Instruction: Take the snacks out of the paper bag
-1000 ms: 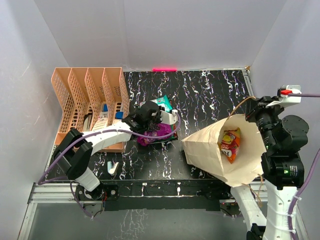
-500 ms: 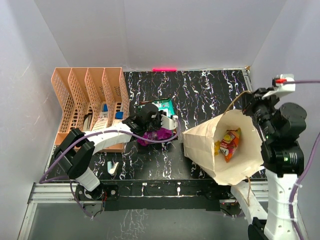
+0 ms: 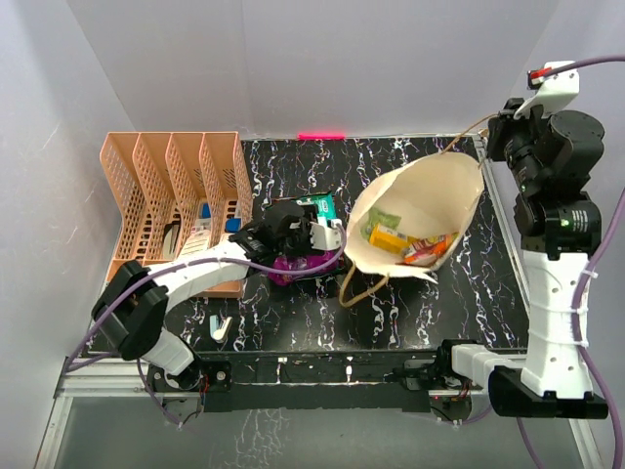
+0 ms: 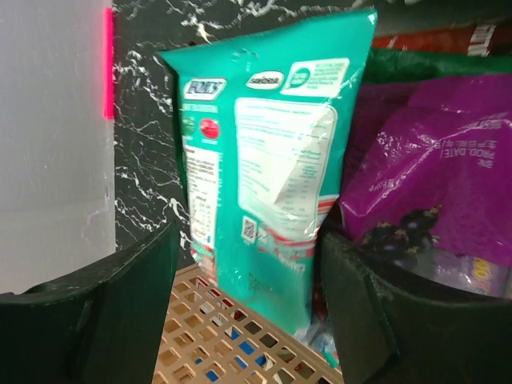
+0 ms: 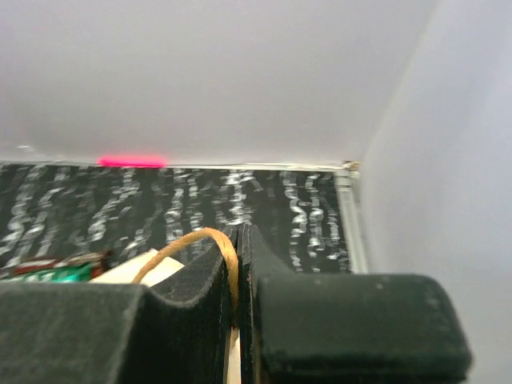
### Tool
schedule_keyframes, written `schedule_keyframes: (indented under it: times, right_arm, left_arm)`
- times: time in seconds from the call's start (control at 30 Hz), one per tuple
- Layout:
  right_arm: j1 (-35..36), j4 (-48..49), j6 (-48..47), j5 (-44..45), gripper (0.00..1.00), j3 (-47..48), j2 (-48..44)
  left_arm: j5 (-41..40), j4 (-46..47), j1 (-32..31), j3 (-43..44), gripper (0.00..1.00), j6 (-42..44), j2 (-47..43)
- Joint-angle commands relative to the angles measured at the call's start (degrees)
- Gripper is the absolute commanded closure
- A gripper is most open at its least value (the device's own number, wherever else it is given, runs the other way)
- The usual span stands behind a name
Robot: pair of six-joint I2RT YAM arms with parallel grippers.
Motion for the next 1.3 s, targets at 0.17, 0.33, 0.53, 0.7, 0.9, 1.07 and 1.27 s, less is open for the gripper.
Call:
schedule_keyframes:
  times: [0.17, 0.33, 0.53, 0.7, 0.9, 1.07, 1.27]
  right_arm:
    - [0.54, 11.90, -14.52, 15.94, 0.92, 3.91, 5.18]
    - [3.95, 12.30, -14.04, 3.54, 0.92, -4.40, 1.27]
    - [4.24, 14.16, -6.89, -28.61, 0.92, -30.47, -13.46]
    - [4.25, 13.45, 2.23, -33.28, 0.92, -43.55, -21.49]
    - [4.23, 6.51, 5.11, -19.74, 0.92, -41.08, -28.20]
    - [4.33, 2.47, 4.56, -14.73, 0.92, -38.45, -30.45]
    - [4.31, 1.90, 9.10, -2.85, 0.92, -37.39, -34.05]
  left_arm:
    - [6.87, -5.69, 0.21, 4.58, 0.27, -13.28, -12.45]
    - [10.37, -7.48, 0.14, 4.59, 0.06, -20.26, -16.27]
    - [15.60, -6.90, 0.12, 0.66, 0.04, -27.47, -25.90]
    - [25.44, -9.09, -0.11, 0.80, 0.09, -32.63, -31.19]
    - [35.08, -1.57, -1.44, -2.16, 0.15, -43.45, -34.33]
    - [30.92, 4.95, -10.21, -3.66, 0.18, -46.31, -32.11]
    - [21.91, 7.32, -23.07, -2.17, 0.19, -42.84, -25.80]
